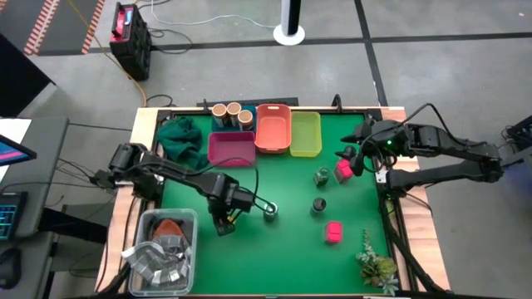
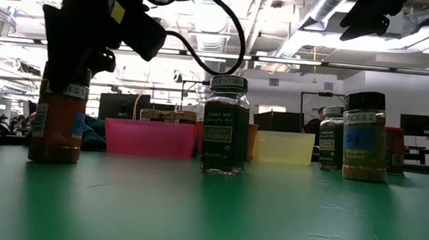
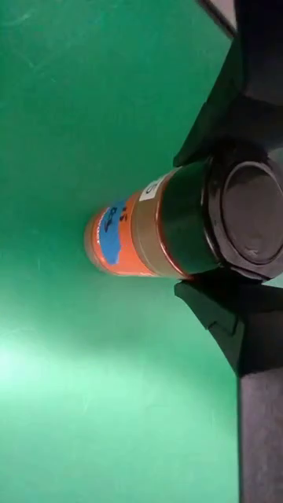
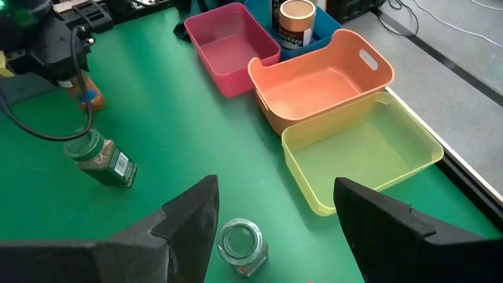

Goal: Sort spices by type
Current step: Put the bottom left black seasoning bottle into the red bin

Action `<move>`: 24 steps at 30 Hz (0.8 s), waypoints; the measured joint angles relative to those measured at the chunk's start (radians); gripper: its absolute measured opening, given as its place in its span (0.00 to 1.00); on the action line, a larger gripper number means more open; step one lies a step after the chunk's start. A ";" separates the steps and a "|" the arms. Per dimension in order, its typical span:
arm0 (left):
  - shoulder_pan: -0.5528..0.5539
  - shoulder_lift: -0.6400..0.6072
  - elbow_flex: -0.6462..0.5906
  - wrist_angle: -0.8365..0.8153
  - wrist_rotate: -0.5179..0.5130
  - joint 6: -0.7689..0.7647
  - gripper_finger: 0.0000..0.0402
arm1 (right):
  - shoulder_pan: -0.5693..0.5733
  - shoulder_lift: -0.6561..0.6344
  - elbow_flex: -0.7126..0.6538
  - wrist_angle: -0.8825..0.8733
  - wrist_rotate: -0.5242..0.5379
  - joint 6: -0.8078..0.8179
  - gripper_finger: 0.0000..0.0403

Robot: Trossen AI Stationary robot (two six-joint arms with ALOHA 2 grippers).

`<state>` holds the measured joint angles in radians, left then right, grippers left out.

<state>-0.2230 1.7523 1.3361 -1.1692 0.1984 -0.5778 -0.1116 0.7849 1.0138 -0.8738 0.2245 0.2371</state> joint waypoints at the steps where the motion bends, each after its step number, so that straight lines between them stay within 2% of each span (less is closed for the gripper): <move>1: 0.009 0.000 0.000 -0.001 0.009 0.005 0.49 | 0.000 0.000 0.000 0.000 0.000 0.000 0.69; 9: 0.108 -0.080 0.021 -0.051 -0.014 0.043 0.49 | 0.000 0.000 0.000 0.000 0.000 0.005 0.69; 15: 0.232 -0.149 0.062 -0.065 -0.034 0.074 0.49 | 0.000 0.000 0.000 0.015 0.000 0.008 0.69; 24: 0.397 -0.131 0.186 -0.117 -0.057 0.248 0.49 | -0.002 0.024 -0.006 0.037 0.001 0.008 0.69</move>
<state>0.1739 1.6208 1.5221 -1.2864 0.1410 -0.3298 -0.1131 0.8086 1.0079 -0.8367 0.2251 0.2455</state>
